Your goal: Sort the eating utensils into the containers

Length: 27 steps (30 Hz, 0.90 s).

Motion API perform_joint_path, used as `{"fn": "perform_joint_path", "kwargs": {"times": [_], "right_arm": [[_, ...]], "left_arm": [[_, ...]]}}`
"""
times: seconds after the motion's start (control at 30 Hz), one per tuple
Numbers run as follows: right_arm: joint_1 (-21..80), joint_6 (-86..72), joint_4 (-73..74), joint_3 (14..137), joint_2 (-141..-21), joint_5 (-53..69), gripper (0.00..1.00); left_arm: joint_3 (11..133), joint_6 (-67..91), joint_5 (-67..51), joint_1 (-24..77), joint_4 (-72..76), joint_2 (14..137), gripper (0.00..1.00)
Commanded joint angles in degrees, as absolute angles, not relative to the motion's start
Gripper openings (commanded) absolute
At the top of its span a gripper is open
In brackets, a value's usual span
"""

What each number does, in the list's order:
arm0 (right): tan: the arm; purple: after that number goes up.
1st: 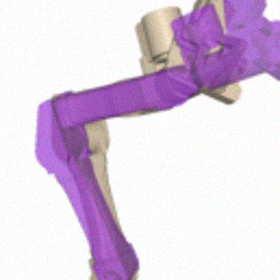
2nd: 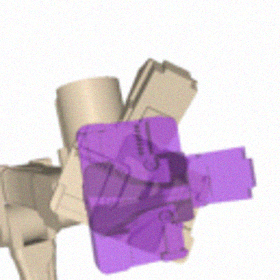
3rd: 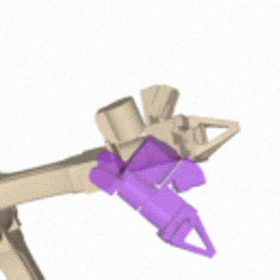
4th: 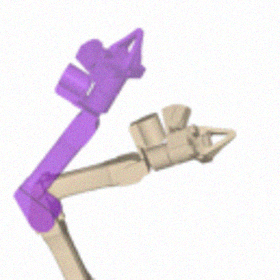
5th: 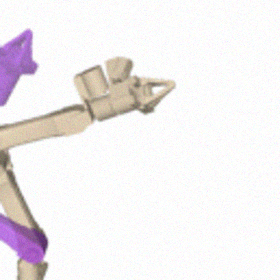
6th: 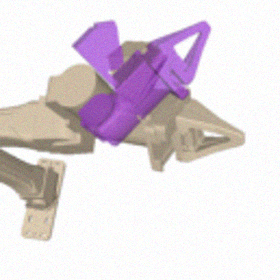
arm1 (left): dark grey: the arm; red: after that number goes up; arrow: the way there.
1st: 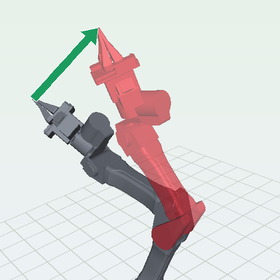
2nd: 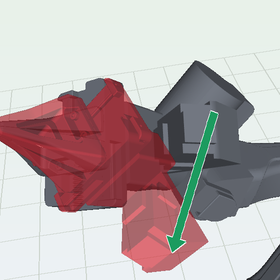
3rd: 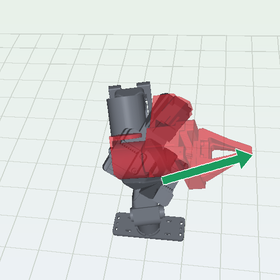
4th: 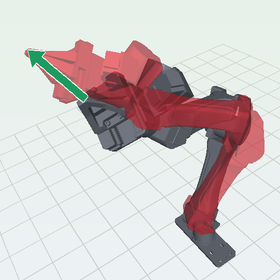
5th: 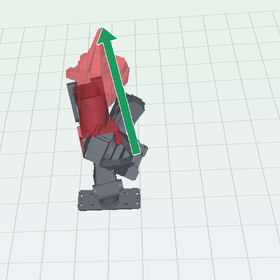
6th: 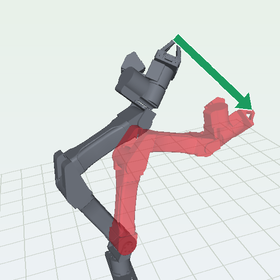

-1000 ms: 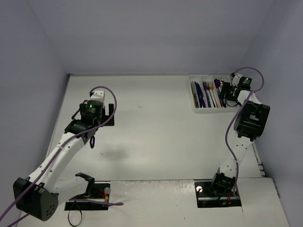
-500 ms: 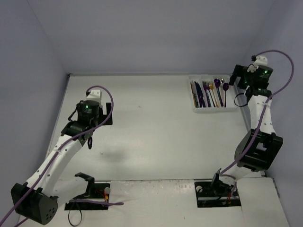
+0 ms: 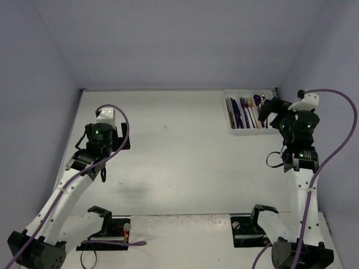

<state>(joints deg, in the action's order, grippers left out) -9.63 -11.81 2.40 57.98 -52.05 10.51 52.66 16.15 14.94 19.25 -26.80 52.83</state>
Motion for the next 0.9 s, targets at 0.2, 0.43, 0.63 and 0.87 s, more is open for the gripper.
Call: {"fn": "perform_joint_path", "kwargs": {"times": [0.2, 0.43, 0.63, 0.87], "right_arm": [[-0.7, -10.7, 11.5, 50.9, -41.0, 0.3, 1.0], [1.9, -9.1, 11.5, 48.6, -38.2, -0.5, 1.0], [5.7, -9.0, 11.3, 45.6, -33.3, -6.5, 1.0], [6.5, -7.9, 11.3, 44.4, -29.9, -6.5, 1.0]], "left_arm": [[52.1, 13.2, 15.6, 18.7, -27.7, 45.0, 0.97], [47.9, 10.8, 17.7, 18.8, -28.3, 40.2, 0.97], [46.7, 12.1, 18.3, 18.7, -28.0, 40.8, 0.97], [47.7, 12.3, 19.6, 18.6, -28.1, 43.8, 0.97]]}}
